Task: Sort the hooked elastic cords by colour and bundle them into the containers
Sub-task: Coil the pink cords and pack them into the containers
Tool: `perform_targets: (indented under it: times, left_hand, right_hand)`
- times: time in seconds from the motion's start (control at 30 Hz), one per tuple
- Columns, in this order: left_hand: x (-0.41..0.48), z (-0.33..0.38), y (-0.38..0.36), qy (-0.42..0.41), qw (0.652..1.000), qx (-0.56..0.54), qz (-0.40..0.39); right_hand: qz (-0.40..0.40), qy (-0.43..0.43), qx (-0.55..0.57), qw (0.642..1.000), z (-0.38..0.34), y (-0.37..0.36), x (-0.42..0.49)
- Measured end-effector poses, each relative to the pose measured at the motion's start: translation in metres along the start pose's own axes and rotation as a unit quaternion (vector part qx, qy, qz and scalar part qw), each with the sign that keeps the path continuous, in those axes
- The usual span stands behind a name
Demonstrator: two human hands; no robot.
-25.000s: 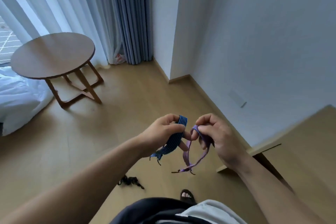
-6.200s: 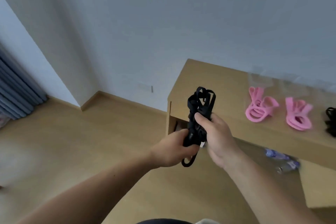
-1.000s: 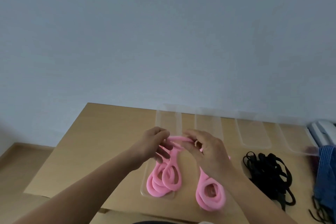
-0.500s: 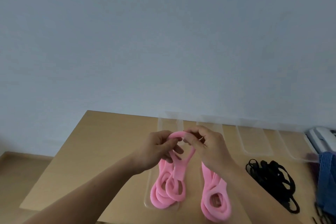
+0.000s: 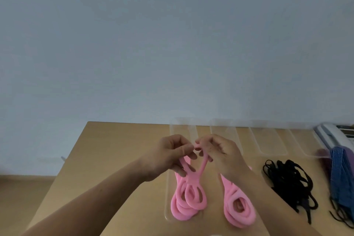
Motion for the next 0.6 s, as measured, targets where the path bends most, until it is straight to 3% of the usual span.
perform_targets:
  times: [0.13,0.3,0.4,0.6]
  left_hand:
    - [-0.005,-0.003,0.003,-0.011,0.999,0.031,-0.013]
    - [-0.009,-0.010,0.003,0.001,0.999,0.054,0.004]
    - [-0.008,-0.011,0.001,0.046,0.999,0.028,0.012]
    - [-0.010,-0.014,-0.001,0.102,0.993,0.029,-0.056]
  right_hand:
    - [-0.067,-0.038,-0.062,0.995,-0.001,0.000,-0.003]
    - [-0.060,-0.035,-0.085,0.994,0.006,-0.004,-0.009]
    - [-0.032,-0.012,-0.101,0.994,0.008,-0.007,-0.011]
    - [-0.005,0.088,-0.146,0.985,0.009,-0.009,-0.016]
Point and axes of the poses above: each hand's wrist, its own x-axis towards the middle knuckle, its own y-axis out of the back of the hand, z = x × y, the point moved 1 cm from there along x, towards the middle knuckle, and after that the axes turned 6 degrees about x, right-handed, at the moved point
